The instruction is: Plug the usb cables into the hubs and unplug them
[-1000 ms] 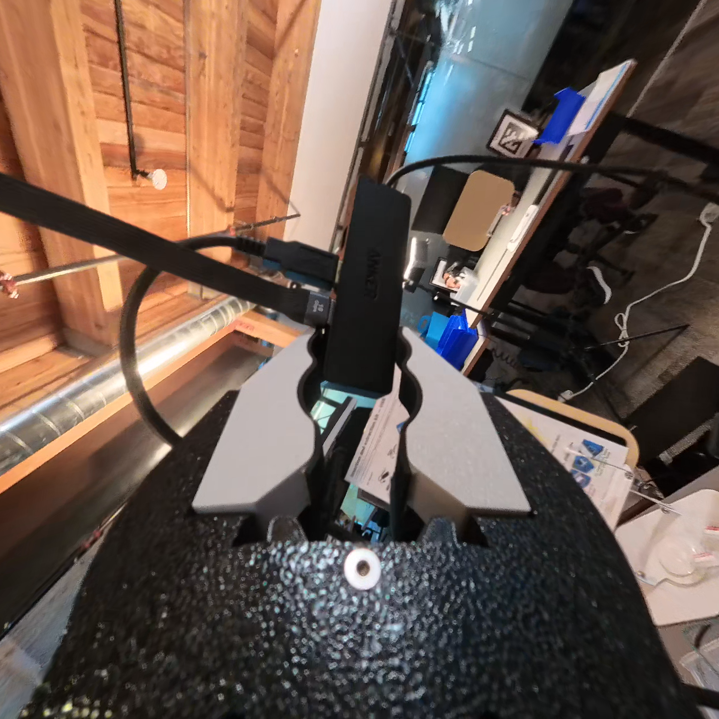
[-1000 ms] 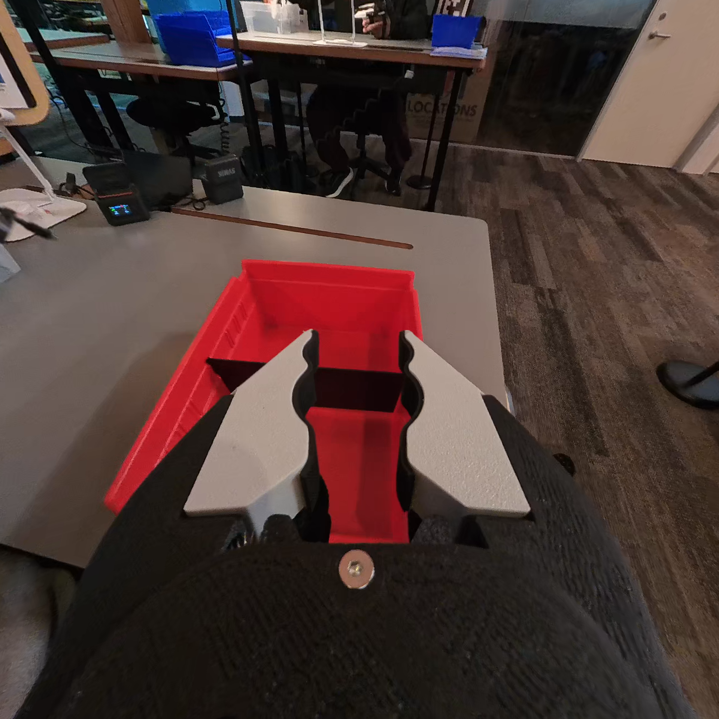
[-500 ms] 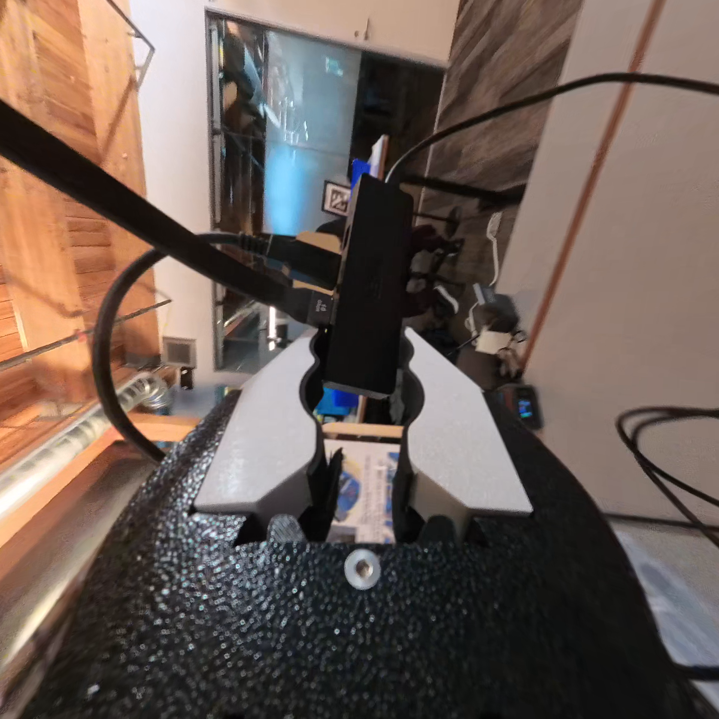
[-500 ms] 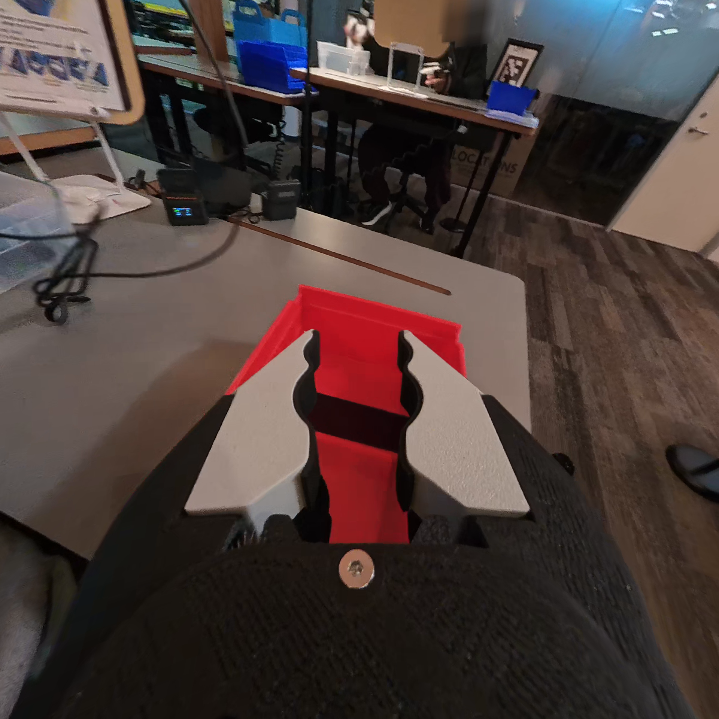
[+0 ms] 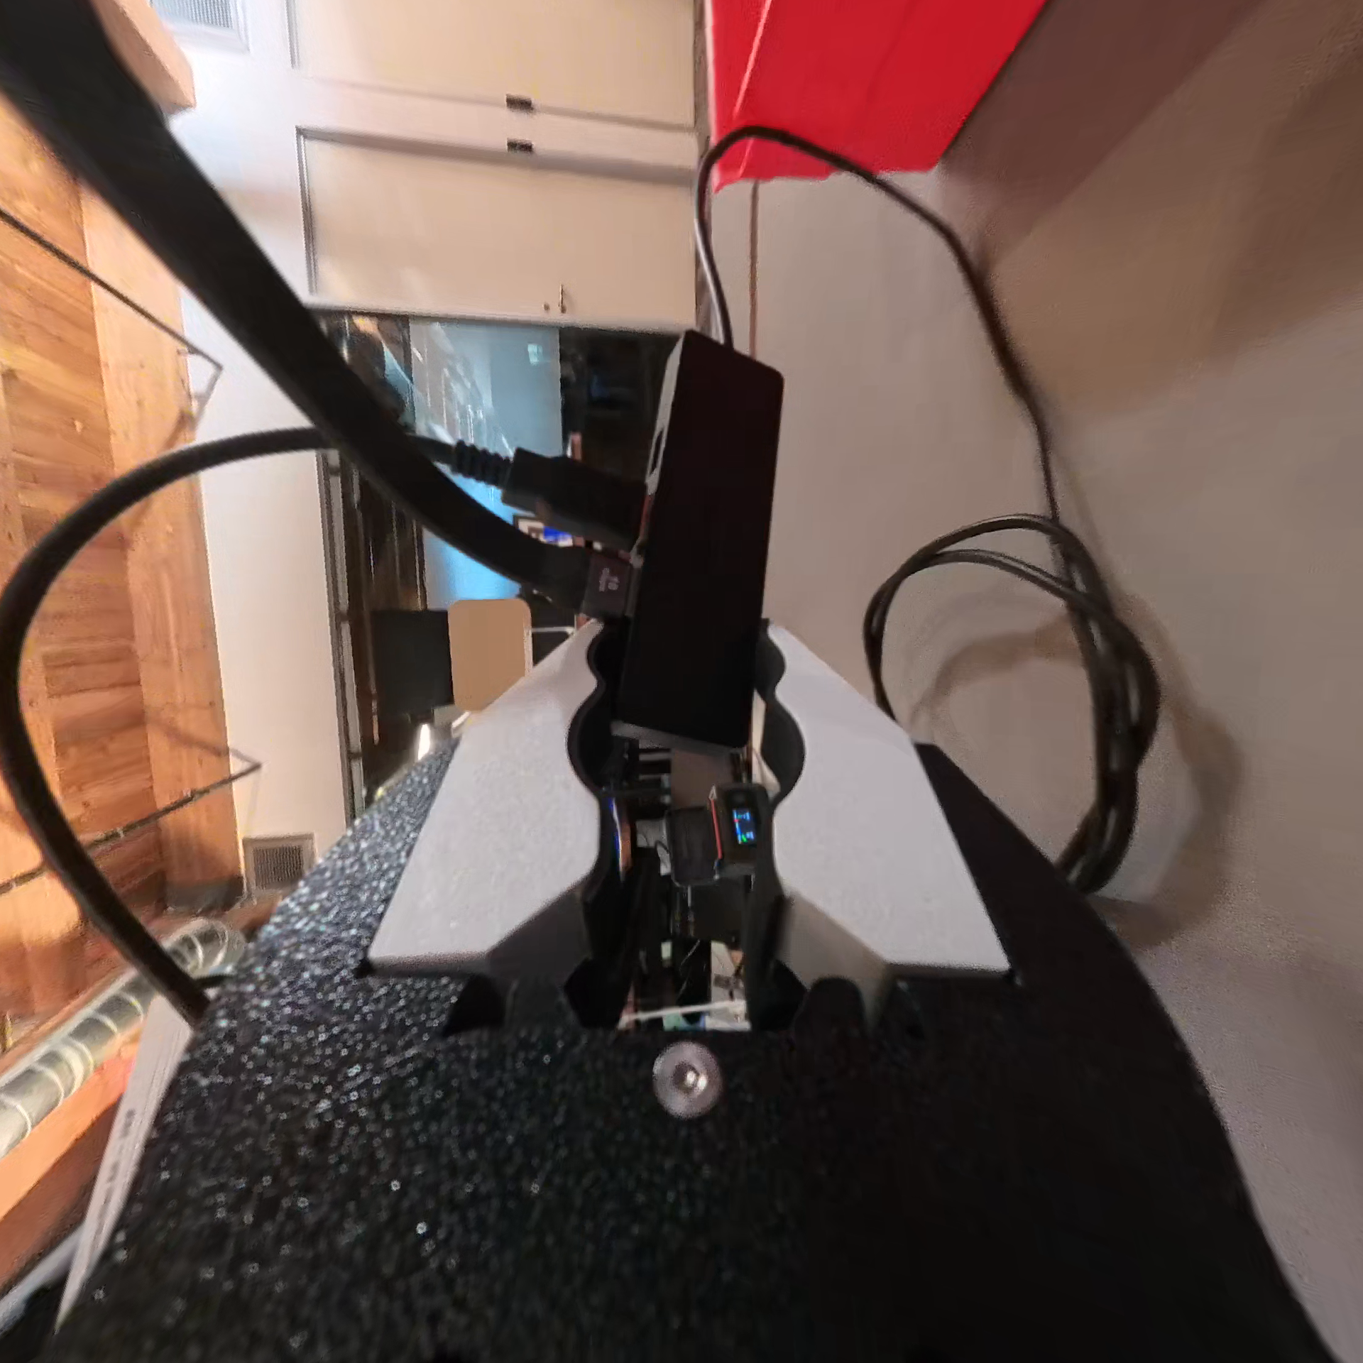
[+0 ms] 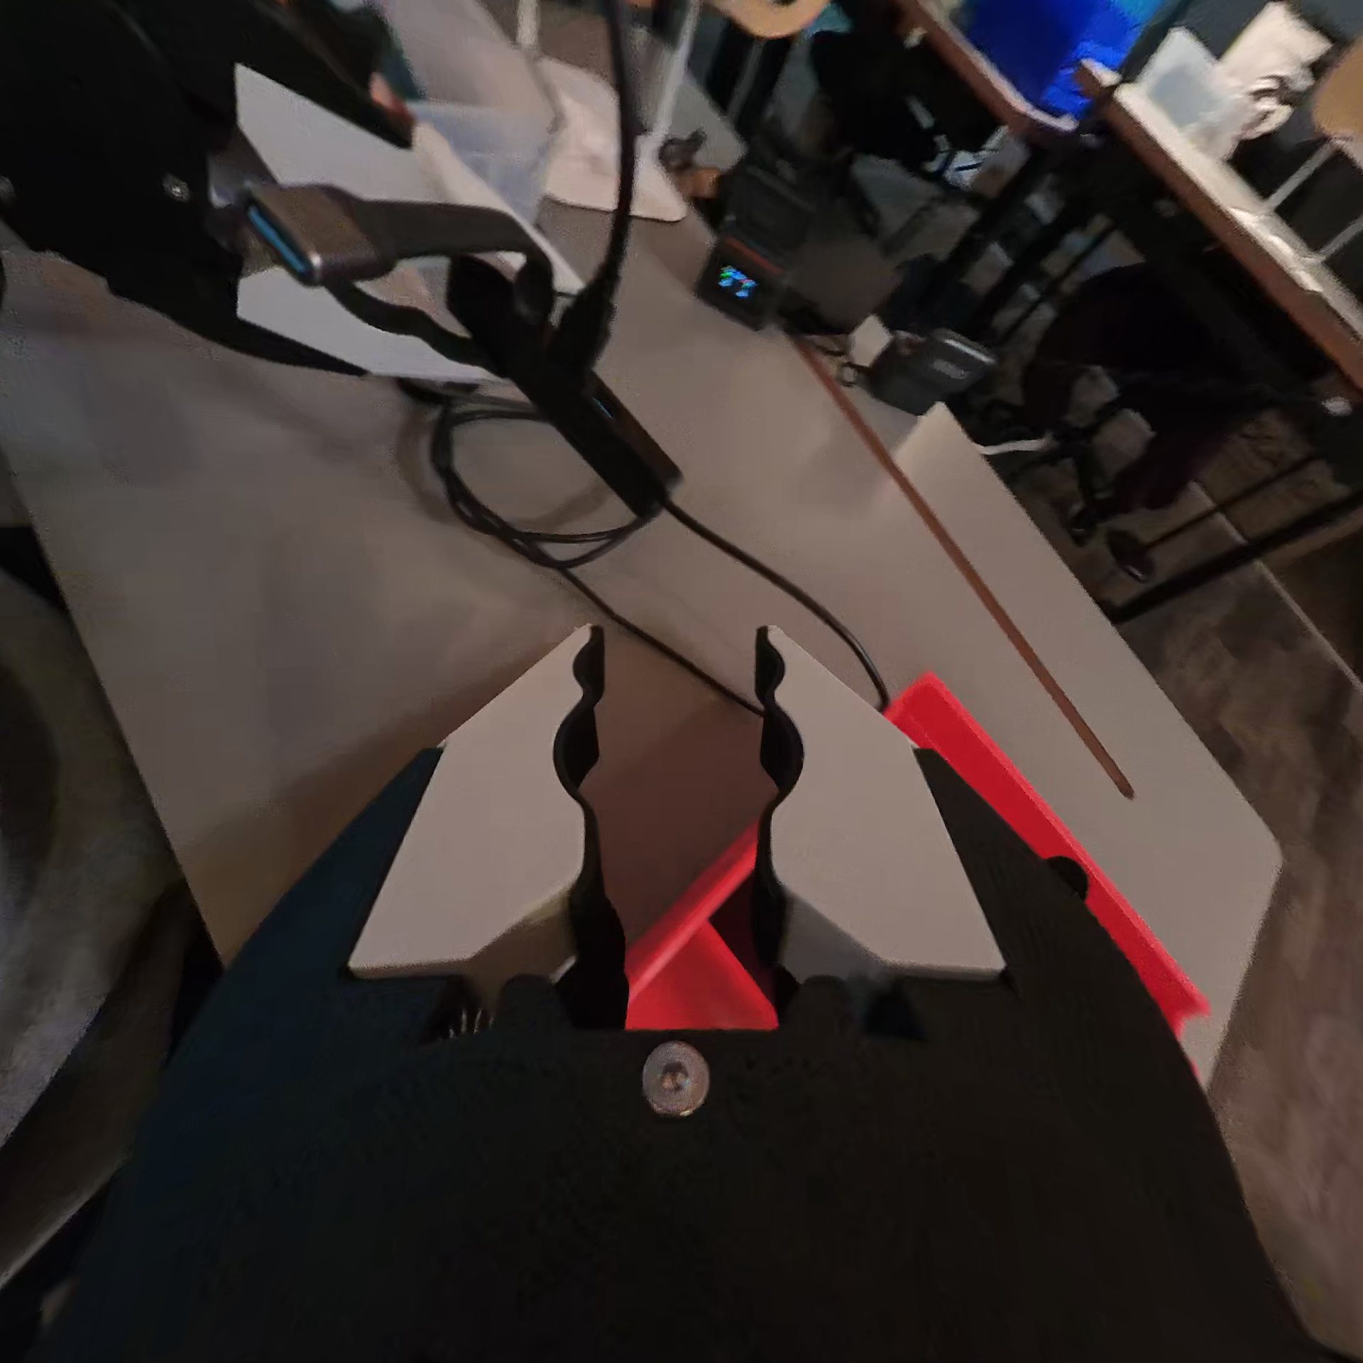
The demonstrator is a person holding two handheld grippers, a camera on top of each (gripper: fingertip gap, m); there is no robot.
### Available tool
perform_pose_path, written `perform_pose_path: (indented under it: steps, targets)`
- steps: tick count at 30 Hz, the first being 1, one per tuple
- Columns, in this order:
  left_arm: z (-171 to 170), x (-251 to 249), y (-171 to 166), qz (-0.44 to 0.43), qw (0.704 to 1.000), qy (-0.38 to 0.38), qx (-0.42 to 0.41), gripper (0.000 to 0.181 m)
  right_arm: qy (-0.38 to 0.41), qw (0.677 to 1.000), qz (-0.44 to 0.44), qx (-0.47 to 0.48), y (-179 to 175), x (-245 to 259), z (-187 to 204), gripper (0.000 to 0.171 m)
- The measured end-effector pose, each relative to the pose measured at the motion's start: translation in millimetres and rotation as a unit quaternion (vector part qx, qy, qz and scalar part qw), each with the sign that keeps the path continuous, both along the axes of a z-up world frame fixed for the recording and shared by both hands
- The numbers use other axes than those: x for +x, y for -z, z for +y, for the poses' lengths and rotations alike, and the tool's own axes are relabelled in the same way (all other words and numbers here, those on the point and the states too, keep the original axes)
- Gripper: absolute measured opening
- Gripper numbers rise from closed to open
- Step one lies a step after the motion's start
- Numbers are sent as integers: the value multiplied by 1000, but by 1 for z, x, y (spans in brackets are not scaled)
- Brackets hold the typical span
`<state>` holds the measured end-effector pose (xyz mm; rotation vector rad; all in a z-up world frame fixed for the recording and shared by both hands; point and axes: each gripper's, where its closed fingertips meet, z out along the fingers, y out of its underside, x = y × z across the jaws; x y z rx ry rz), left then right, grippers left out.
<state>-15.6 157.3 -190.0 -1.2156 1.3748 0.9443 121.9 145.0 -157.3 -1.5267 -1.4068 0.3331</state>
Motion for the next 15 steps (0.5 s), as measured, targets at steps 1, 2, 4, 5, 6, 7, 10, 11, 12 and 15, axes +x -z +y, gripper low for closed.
perform_pose_path:
  steps: [1,2,4,5,6,7,10,11,12,15]
  targets:
    - [-5,3,3,7,1000,13,1,35,-17,1000,-16,1,7,-10,-5,40]
    - [-11,8,7,19,999,31,-3,36,-31,999,-28,7,12,-19,-9,41]
    - [-22,16,13,41,997,58,-1,36,-62,997,-38,6,20,-37,-19,42]
    - [-25,18,14,51,997,64,4,35,-84,996,-34,-4,22,-45,-26,42]
    - [-29,20,16,64,996,67,7,35,-104,994,-26,-17,24,-53,-33,42]
    - [-33,23,17,76,994,73,13,35,-120,992,-19,-32,26,-60,-39,42]
    - [-46,32,23,119,988,100,26,34,-144,988,-29,-47,36,-69,-47,42]
    - [-50,34,24,129,985,107,31,35,-148,987,-39,-45,41,-71,-49,41]
    - [-53,36,26,137,984,114,32,35,-154,986,-48,-44,44,-72,-51,39]
    - [-60,41,30,139,982,125,18,35,-178,981,-58,-47,52,-78,-59,28]
